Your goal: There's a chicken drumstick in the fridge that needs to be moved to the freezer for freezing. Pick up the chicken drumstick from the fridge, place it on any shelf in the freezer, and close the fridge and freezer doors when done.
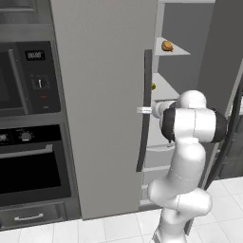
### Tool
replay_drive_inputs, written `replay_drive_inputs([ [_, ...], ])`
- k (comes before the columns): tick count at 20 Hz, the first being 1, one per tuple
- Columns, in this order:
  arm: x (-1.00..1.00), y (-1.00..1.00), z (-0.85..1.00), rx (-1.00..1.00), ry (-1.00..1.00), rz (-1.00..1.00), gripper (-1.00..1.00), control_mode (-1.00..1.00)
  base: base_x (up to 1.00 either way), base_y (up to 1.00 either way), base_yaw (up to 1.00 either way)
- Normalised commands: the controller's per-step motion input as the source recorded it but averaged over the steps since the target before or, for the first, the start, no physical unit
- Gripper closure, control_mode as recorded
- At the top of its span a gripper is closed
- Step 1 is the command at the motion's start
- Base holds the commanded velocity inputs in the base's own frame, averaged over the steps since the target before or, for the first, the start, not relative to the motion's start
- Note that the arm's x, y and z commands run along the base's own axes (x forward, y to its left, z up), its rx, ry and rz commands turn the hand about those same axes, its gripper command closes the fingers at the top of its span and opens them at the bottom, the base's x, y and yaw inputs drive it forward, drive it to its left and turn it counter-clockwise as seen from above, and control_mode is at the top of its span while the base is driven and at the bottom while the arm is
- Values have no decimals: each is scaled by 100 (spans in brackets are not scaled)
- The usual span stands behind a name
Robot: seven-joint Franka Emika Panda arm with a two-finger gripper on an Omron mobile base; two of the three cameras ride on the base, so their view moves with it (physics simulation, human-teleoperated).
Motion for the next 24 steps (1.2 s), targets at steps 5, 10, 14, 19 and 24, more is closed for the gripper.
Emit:
replay_drive_inputs([
  [5,-19,3,93,0,-31,0,-100,-100,0,0,0],
  [10,-46,25,89,4,-24,3,-100,-100,0,0,0],
  [14,-37,9,98,3,-27,6,-100,-100,0,0,0],
  [19,-36,0,100,-6,-24,1,-100,-100,0,0,0],
  [24,-48,0,100,-12,-3,-1,-100,-100,0,0,0],
])
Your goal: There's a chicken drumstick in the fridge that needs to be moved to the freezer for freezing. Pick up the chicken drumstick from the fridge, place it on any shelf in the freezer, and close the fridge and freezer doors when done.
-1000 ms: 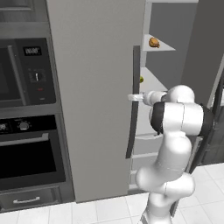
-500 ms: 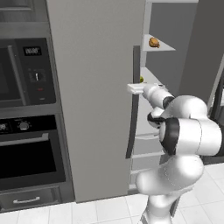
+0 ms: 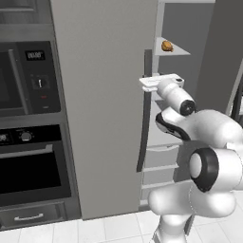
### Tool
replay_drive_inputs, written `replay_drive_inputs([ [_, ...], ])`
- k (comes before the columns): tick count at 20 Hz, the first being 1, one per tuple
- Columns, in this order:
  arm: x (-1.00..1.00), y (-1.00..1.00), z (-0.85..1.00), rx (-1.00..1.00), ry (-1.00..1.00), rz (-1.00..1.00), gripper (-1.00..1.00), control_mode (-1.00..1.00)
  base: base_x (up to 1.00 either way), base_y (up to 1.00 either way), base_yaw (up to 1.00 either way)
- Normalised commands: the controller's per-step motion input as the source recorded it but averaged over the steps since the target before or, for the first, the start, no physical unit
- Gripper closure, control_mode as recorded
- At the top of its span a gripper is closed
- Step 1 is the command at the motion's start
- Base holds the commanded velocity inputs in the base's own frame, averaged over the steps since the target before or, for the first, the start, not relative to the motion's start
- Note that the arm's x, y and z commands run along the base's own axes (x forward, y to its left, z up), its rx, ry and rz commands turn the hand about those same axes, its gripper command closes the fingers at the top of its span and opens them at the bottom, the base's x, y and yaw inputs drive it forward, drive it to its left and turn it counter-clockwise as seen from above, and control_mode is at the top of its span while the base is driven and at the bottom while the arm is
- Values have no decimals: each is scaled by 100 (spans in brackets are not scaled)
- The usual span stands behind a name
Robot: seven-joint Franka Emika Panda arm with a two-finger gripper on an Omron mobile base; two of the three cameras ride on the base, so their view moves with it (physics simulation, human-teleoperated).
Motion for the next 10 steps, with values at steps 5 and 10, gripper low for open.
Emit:
replay_drive_inputs([
  [5,-58,0,100,-11,1,-1,-100,-100,0,0,0],
  [10,-66,-17,85,-10,22,-8,-100,-100,0,0,0],
])
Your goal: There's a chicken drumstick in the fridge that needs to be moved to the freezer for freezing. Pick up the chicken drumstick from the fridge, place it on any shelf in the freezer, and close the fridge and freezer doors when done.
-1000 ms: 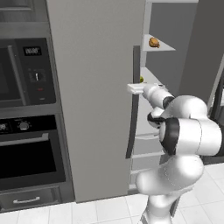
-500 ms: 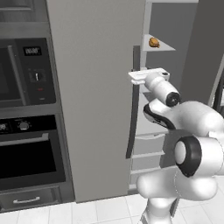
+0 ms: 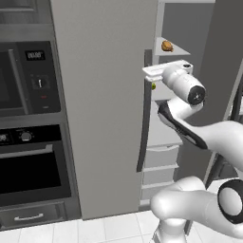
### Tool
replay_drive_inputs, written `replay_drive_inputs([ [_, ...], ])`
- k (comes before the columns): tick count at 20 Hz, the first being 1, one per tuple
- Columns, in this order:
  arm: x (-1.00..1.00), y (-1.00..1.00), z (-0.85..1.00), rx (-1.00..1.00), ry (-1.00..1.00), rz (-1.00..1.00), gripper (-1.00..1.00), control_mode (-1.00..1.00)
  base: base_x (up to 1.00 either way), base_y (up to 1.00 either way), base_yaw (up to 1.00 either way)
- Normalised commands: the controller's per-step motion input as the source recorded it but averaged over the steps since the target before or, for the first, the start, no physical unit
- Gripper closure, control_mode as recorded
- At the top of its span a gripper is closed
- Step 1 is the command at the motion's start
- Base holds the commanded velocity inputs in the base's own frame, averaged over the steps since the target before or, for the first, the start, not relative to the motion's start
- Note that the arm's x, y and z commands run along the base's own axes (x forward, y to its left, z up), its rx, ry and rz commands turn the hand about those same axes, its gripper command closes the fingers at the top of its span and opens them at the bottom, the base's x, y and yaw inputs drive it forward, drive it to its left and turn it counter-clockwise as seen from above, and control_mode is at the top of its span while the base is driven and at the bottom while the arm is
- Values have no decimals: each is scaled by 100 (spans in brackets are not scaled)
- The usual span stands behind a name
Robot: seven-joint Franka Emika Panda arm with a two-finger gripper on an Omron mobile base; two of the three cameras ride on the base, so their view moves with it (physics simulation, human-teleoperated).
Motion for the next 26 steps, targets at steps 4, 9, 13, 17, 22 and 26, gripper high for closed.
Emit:
replay_drive_inputs([
  [4,-77,-19,60,-12,49,-10,-100,-100,0,0,0],
  [9,-80,-48,39,-6,43,-7,-100,-100,0,0,0],
  [13,-91,-28,-50,-9,19,-2,-100,-100,0,0,0],
  [17,-47,-47,-100,-4,-1,3,-100,-100,0,0,0],
  [22,-41,-17,-93,2,-23,8,-100,-100,0,0,0],
  [26,-81,-35,-72,3,-25,1,-100,-100,0,0,0],
])
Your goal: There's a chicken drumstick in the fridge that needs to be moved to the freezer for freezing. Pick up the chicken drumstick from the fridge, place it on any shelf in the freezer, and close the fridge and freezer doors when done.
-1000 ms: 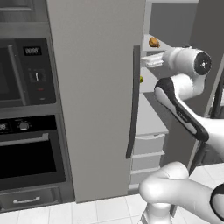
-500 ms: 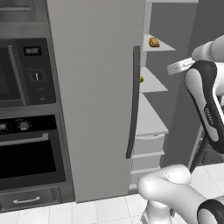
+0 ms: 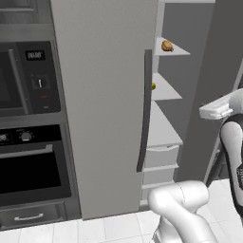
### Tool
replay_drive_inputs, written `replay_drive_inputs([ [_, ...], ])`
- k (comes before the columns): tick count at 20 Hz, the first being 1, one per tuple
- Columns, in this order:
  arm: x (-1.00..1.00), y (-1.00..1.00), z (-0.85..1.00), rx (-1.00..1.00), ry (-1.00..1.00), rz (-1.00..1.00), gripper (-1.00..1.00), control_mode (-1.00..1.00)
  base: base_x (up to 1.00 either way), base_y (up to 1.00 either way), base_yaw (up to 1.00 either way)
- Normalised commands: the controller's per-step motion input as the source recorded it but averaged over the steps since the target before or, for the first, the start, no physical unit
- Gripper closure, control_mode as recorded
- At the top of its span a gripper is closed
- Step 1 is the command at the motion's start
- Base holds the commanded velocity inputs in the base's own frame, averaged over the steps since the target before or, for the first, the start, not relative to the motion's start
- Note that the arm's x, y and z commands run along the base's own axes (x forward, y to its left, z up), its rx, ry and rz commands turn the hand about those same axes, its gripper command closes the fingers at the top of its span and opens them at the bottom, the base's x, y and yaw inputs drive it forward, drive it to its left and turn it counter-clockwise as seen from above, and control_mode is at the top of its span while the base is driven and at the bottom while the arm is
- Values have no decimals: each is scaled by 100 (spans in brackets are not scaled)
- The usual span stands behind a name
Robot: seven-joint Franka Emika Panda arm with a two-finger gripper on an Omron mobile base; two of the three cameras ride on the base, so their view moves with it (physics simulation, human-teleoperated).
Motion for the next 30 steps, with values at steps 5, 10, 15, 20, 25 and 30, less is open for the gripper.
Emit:
replay_drive_inputs([
  [5,-22,-55,-51,2,-7,6,-100,-100,0,0,0],
  [10,-30,-70,-11,1,4,12,-100,-100,0,0,0],
  [15,-10,-83,-8,3,-1,14,-100,-100,0,0,0],
  [20,5,-86,-37,17,-7,30,-100,-100,0,0,0],
  [25,30,-58,-44,30,-3,37,-100,-100,0,0,0],
  [30,41,-38,-33,23,0,32,-100,-100,0,0,0],
])
